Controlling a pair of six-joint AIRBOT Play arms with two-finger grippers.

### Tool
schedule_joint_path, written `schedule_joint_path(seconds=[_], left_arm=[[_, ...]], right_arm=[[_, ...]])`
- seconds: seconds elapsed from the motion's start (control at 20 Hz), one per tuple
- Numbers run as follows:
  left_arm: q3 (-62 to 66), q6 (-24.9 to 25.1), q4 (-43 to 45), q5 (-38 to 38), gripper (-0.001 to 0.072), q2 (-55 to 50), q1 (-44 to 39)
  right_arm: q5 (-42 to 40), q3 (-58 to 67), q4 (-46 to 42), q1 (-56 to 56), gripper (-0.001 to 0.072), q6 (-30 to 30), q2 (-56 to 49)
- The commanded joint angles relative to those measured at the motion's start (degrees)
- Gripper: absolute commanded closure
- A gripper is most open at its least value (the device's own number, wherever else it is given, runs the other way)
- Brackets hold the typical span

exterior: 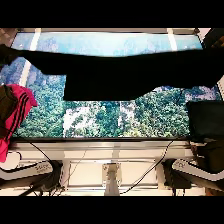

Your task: Fold the clothes and pants, and hang the long-sleeved shirts on hangers.

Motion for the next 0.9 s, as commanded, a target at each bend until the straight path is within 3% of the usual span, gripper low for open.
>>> schedule_joint_path(seconds=[0.0,0.2,0.4,0.7,0.85], left_arm=[[-8.1,0.7,3.9,-2.8,0.0706,3.8,1.7],[-17.2,3.4,11.8,-3.8,0.0705,8.0,2.4],[-21.5,4.2,12.3,-5.4,0.0704,8.2,1.9],[-22.3,4.6,11.5,2.8,0.0704,6.0,-5.5],[-20.8,3.0,6.4,11.0,0.0705,3.5,-7.3]], right_arm=[[14.8,-1.4,-7.5,-5.2,0.0698,-5.1,2.3],[25.9,-7.6,-9.8,-12.2,0.0697,-9.5,7.3],[34.2,-12.4,-15.2,-17.8,0.0696,-9.5,9.3],[33.0,-13.4,-14.8,-17.5,0.0696,-8.9,5.4],[27.8,-13.4,-14.1,-17.4,0.0697,-3.4,2.0]])
